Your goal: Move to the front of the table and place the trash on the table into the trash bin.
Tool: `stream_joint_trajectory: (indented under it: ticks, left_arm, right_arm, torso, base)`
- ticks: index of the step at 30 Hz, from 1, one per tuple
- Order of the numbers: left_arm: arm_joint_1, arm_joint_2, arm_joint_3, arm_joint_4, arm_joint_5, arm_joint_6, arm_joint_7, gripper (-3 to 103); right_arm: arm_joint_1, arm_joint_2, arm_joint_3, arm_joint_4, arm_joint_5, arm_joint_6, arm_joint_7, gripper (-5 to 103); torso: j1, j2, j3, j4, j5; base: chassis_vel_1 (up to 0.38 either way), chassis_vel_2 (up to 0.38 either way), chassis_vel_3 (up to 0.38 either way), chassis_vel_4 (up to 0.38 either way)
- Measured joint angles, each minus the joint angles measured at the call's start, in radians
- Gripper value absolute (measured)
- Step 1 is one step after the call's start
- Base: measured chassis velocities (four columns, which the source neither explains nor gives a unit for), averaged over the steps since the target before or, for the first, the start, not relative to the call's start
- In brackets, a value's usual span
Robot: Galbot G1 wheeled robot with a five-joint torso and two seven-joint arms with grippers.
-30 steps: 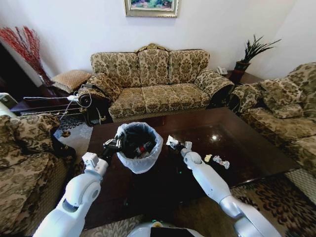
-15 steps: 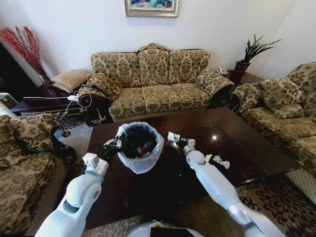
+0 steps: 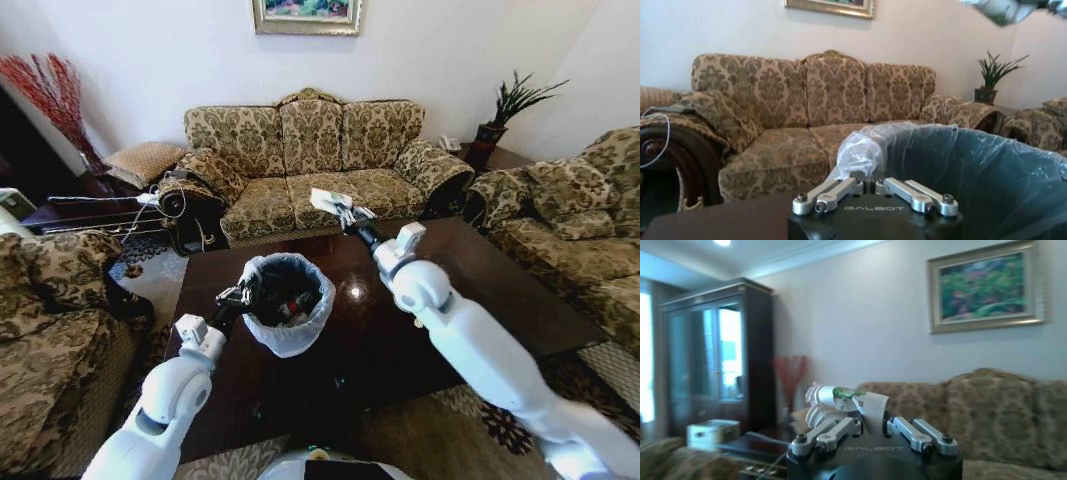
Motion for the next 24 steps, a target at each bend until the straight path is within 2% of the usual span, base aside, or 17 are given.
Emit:
stream_joint_trajectory:
  ticks: [5, 7, 8, 10, 12, 15, 16, 18, 19, 21, 22, 24]
  left_arm:
    - [-0.007, 0.000, 0.006, 0.007, -0.004, 0.001, 0.001, 3]
    - [-0.011, -0.008, 0.011, 0.013, -0.004, 0.002, 0.005, 3]
    - [-0.011, -0.008, 0.011, 0.013, -0.004, 0.002, 0.005, 3]
    - [-0.016, -0.019, 0.014, 0.016, -0.004, 0.003, 0.006, 3]
    - [-0.016, -0.020, 0.014, 0.016, -0.003, 0.003, 0.006, 3]
    - [-0.019, -0.027, 0.012, 0.016, -0.003, 0.004, 0.008, 3]
    - [-0.019, -0.027, 0.012, 0.016, -0.003, 0.004, 0.008, 3]
    - [-0.020, -0.031, 0.006, 0.016, -0.002, 0.004, 0.008, 3]
    - [-0.020, -0.031, 0.006, 0.016, -0.002, 0.004, 0.008, 3]
    - [-0.021, -0.033, 0.002, 0.015, -0.002, 0.004, 0.008, 3]
    - [-0.021, -0.033, 0.002, 0.015, -0.002, 0.004, 0.008, 3]
    - [-0.021, -0.035, -0.001, 0.015, -0.002, 0.004, 0.008, 3]
  right_arm:
    - [0.009, -0.075, -0.121, 0.078, 0.039, -0.010, -0.019, 11]
    - [0.036, -0.120, -0.209, 0.095, 0.035, 0.000, -0.023, 11]
    - [0.036, -0.120, -0.209, 0.095, 0.035, 0.000, -0.023, 11]
    - [0.070, -0.142, -0.280, 0.099, 0.030, -0.010, -0.026, 8]
    - [0.075, -0.144, -0.289, 0.099, 0.029, -0.013, -0.026, 8]
    - [0.094, -0.149, -0.331, 0.099, 0.029, -0.021, -0.025, 21]
    - [0.094, -0.149, -0.331, 0.099, 0.029, -0.021, -0.025, 21]
    - [0.107, -0.153, -0.354, 0.100, 0.028, -0.024, -0.025, 32]
    - [0.107, -0.153, -0.354, 0.100, 0.028, -0.024, -0.025, 32]
    - [0.120, -0.155, -0.362, 0.101, 0.027, -0.027, -0.028, 42]
    - [0.120, -0.155, -0.362, 0.101, 0.027, -0.027, -0.028, 42]
    - [0.131, -0.155, -0.363, 0.094, 0.027, -0.028, -0.030, 54]
  torso:
    - [0.000, 0.000, 0.000, -0.0001, 0.0003]
    - [0.000, 0.000, 0.000, -0.0003, 0.0002]
    - [0.000, 0.000, 0.000, -0.0003, 0.0002]
    - [0.000, 0.000, 0.000, -0.0002, 0.0002]
    - [0.000, 0.000, 0.000, -0.0001, 0.0002]
    - [0.000, 0.000, 0.000, -0.0001, 0.0001]
    - [0.000, 0.000, 0.000, -0.0001, 0.0001]
    - [0.000, 0.000, 0.000, 0.0000, 0.0002]
    - [0.000, 0.000, 0.000, 0.0000, 0.0002]
    - [0.000, 0.000, 0.000, -0.0001, 0.0002]
    - [0.000, 0.000, 0.000, -0.0001, 0.0002]
    - [0.000, 0.000, 0.000, 0.0000, 0.0002]
  base:
    - [0.000, 0.000, 0.000, 0.000]
    - [0.000, 0.000, 0.000, 0.000]
    - [0.000, 0.000, 0.000, 0.000]
    - [0.000, 0.000, 0.000, 0.000]
    - [0.000, 0.000, 0.000, 0.000]
    - [0.000, 0.000, 0.000, 0.000]
    - [0.000, 0.000, 0.000, 0.000]
    - [0.000, 0.000, 0.000, 0.000]
    - [0.000, 0.000, 0.000, 0.000]
    - [0.000, 0.000, 0.000, 0.000]
    - [0.000, 0.000, 0.000, 0.000]
    - [0.000, 0.000, 0.000, 0.000]
